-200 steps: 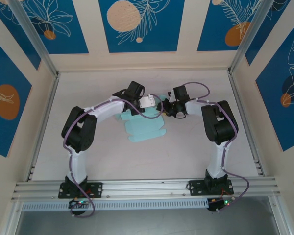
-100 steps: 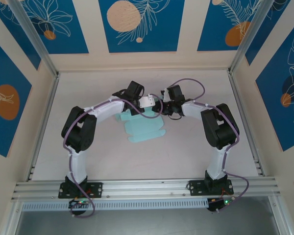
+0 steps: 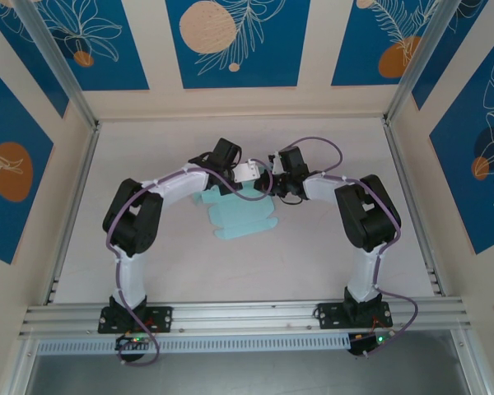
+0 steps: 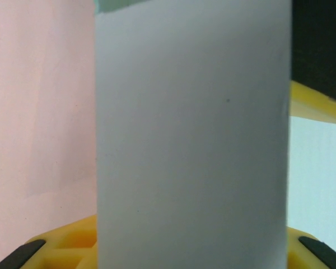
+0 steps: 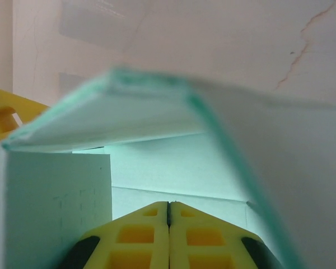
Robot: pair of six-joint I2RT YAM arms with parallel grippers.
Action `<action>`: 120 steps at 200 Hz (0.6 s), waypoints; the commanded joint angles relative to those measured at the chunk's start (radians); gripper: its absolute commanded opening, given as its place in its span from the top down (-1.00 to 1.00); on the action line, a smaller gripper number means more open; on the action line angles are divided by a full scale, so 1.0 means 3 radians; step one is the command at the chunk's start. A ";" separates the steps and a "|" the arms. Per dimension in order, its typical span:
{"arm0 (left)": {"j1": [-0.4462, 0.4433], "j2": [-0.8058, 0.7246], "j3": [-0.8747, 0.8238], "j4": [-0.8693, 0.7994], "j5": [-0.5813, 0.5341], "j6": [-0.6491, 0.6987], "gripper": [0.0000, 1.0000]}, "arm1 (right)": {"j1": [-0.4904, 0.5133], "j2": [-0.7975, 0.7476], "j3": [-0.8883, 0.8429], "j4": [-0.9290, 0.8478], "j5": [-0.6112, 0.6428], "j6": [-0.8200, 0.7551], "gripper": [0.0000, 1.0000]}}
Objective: Fold the paper box
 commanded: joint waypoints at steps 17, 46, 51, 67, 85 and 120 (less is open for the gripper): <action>-0.0025 -0.0056 -0.0265 0.0398 -0.0113 -0.0022 0.48 | -0.0061 -0.0151 -0.0102 -0.0041 -0.0096 0.0036 0.84; -0.0031 -0.0090 -0.0362 0.0542 -0.0176 0.0026 0.48 | -0.0102 -0.0249 -0.0135 -0.0114 -0.0097 -0.0012 0.83; -0.0032 -0.0097 -0.0372 0.0552 -0.0188 0.0043 0.48 | -0.0105 -0.0272 -0.0145 -0.0120 -0.0101 -0.0016 0.82; -0.0037 -0.0115 -0.0393 0.0569 -0.0216 0.0082 0.48 | -0.0125 -0.0354 -0.0193 -0.0130 -0.0117 -0.0035 0.82; -0.0038 -0.0130 -0.0408 0.0583 -0.0217 0.0109 0.48 | -0.0147 -0.0466 -0.0221 -0.0189 -0.0137 -0.0071 0.80; -0.0051 -0.0135 -0.0408 0.0585 -0.0217 0.0131 0.48 | -0.0283 -0.0781 -0.0286 -0.0398 -0.0189 -0.0201 0.76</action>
